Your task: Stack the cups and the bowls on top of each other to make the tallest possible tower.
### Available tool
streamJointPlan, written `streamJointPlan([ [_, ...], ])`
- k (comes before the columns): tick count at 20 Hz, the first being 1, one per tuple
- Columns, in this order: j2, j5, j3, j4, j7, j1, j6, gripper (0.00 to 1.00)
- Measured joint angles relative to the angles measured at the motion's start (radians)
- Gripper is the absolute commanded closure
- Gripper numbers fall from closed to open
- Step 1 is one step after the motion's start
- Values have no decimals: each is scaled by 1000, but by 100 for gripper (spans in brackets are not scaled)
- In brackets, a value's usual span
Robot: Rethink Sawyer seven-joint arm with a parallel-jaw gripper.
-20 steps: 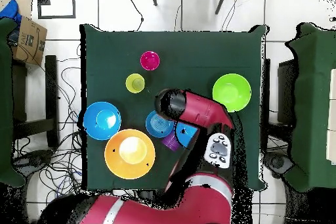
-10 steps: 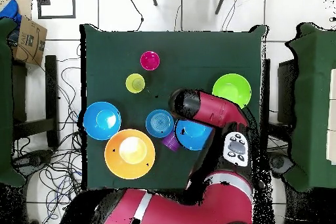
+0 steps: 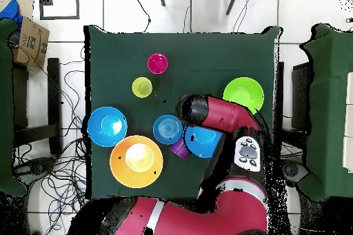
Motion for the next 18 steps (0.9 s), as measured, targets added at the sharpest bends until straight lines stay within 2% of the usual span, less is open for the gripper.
streamJointPlan([
  [6, 0, -29, 25, -1, 0, -13, 0, 0],
  [18, -1, -88, 76, -1, 0, -93, 0, 0],
])
